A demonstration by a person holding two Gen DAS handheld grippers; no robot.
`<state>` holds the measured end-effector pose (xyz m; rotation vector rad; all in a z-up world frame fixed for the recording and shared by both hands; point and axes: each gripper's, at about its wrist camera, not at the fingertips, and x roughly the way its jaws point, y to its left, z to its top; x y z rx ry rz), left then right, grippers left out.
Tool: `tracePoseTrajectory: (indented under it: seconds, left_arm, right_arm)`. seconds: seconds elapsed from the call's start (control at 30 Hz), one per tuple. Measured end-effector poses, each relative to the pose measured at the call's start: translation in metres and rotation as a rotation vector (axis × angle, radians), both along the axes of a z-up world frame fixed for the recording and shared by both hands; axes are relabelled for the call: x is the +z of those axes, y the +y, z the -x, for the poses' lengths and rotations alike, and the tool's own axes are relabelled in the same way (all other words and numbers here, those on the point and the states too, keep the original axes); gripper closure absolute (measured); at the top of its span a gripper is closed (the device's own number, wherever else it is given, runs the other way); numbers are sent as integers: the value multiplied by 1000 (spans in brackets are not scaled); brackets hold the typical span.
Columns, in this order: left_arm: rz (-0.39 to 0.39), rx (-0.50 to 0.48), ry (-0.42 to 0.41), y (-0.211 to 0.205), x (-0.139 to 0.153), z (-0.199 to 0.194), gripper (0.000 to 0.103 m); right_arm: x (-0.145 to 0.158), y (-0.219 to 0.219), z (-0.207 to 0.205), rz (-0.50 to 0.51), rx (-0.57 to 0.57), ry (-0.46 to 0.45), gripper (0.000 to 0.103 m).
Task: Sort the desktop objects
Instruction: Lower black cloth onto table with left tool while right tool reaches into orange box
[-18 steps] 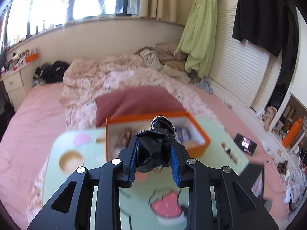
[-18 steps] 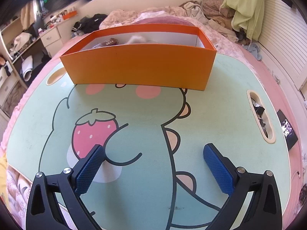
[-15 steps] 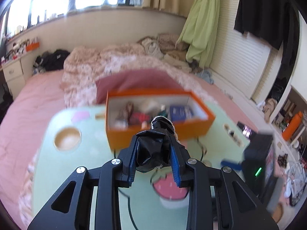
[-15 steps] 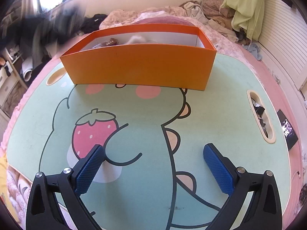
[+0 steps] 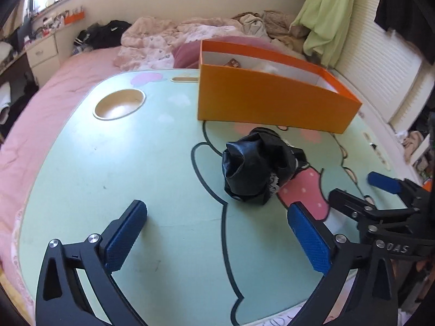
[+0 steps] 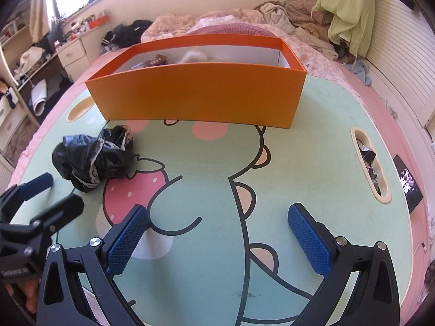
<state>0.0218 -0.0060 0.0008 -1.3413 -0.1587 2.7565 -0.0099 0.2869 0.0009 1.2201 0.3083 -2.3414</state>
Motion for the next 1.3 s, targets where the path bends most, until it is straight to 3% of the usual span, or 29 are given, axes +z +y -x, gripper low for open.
tracePoseTrajectory:
  seconds: [0.13,0.33,0.4,0.47,0.57,0.67,0.7,0.77,0.8,0.93,1.03,1.2,1.3]
  left_arm:
    - [103,-3,-24,16,-8,1,0]
    - [98,14,-29,11,-4,3,0]
    - [95,21,-30,11,-3,3,0]
    - [94,25,-31,12,-2,3,0]
    - [94,28,-30,13,-1,3,0]
    - [93,29,-28,13,0,3,0]
    - [92,29,-28,13,0,3,0]
    - [92,30,-28,14,0,3,0]
    - [91,30,-28,14,0,3,0]
    - [88,26,-23,13,1,2,0]
    - [82,22,-19,11,1,1,0]
    - [78,22,-16,9,1,2,0]
    - [78,23,-16,10,1,2,0]
  right_arm:
    - [0,1,1,1,-12,2,0]
    - [5,13,5,107,-14,-31,0]
    - [14,20,7,177,-10,-41,22]
    - [31,23,6,231,-5,-12,31]
    - [67,12,16,319,47,14,31]
    - [97,-20,57,382,85,-83,32]
    - [102,-31,73,391,86,-113,39]
    - [104,-59,111,359,81,-185,59]
    - [100,-70,130,329,72,-221,63]
    - [78,-96,172,263,-4,-296,63]
    - [69,-114,181,184,-21,-294,63]
    - [25,-137,193,-9,-40,-355,64]
    - [15,-141,195,-36,-40,-334,70]
